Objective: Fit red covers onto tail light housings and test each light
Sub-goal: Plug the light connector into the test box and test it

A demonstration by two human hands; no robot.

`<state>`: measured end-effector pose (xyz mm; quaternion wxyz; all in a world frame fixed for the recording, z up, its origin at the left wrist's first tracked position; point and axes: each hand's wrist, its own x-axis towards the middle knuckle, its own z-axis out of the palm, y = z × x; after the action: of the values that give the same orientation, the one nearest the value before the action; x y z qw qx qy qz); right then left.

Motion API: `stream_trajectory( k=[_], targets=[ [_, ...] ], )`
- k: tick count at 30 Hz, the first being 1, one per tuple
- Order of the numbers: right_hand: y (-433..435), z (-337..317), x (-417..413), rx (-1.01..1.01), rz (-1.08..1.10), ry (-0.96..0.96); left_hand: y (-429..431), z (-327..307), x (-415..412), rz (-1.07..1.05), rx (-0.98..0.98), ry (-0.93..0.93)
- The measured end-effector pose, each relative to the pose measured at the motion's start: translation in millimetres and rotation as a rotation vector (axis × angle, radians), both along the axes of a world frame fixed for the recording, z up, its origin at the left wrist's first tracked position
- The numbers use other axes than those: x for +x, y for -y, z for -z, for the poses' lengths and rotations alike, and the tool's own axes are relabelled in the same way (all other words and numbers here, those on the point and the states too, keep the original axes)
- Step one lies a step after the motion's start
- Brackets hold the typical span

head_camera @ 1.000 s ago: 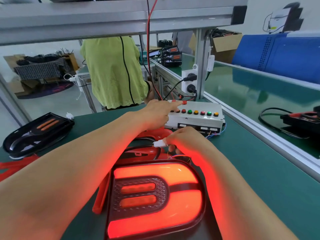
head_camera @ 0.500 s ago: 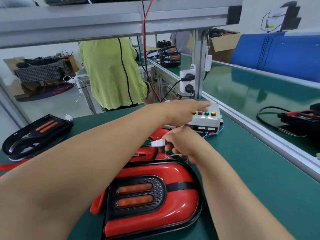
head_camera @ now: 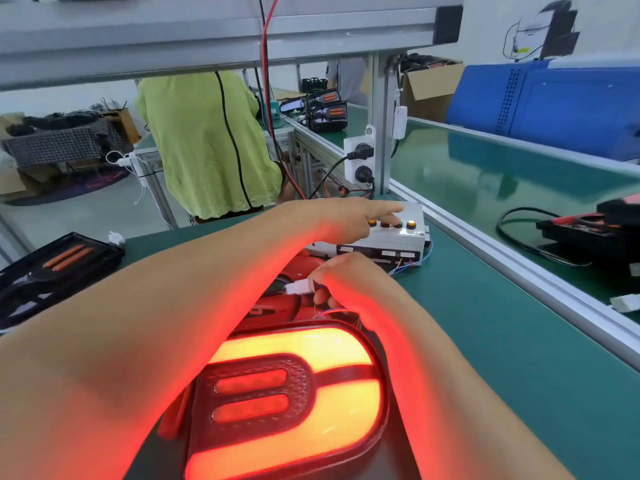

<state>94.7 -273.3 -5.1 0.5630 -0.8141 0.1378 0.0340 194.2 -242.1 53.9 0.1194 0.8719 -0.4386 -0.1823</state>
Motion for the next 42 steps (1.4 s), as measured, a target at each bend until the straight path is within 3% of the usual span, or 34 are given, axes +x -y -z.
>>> stream_trajectory(
  k=[6,10,13,16,19,27,35,38,42],
  targets=[
    [0.0,-3.9,-2.2,0.011,-0.003,-0.011,-0.6,3.9,1.8,0.017,-0.038,0.035],
    [1.2,-8.3,-5.1,0.049,-0.034,0.001,-2.8,4.7,-3.2,0.013,-0.092,-0.058],
    [1.9,-11.0,-6.9,0.098,-0.058,0.016,-18.6,-3.8,-11.5,-0.056,-0.290,-0.156],
    [0.6,-12.5,-8.5,0.118,-0.054,0.020,-47.2,-11.9,-18.2,-0.177,-0.454,-0.103],
    [-2.4,-15.6,-9.3,0.105,-0.046,0.024,-83.2,-9.6,-27.4,-0.311,-0.501,-0.026],
    [-5.6,-11.9,-12.7,0.104,-0.056,0.125,-141.2,26.3,-43.3,-0.406,-0.457,0.081],
    [-1.5,-5.7,-12.0,0.076,-0.058,0.091,-85.6,7.7,-28.0,-0.262,-0.094,0.125],
    [0.3,-6.3,-11.1,-0.061,-0.121,0.104,-65.4,3.3,-20.4,-0.238,-0.013,0.133],
    [0.0,-5.5,-7.7,-0.035,-0.116,0.092,-52.0,3.9,-12.2,-0.237,0.050,0.147]
  ],
)
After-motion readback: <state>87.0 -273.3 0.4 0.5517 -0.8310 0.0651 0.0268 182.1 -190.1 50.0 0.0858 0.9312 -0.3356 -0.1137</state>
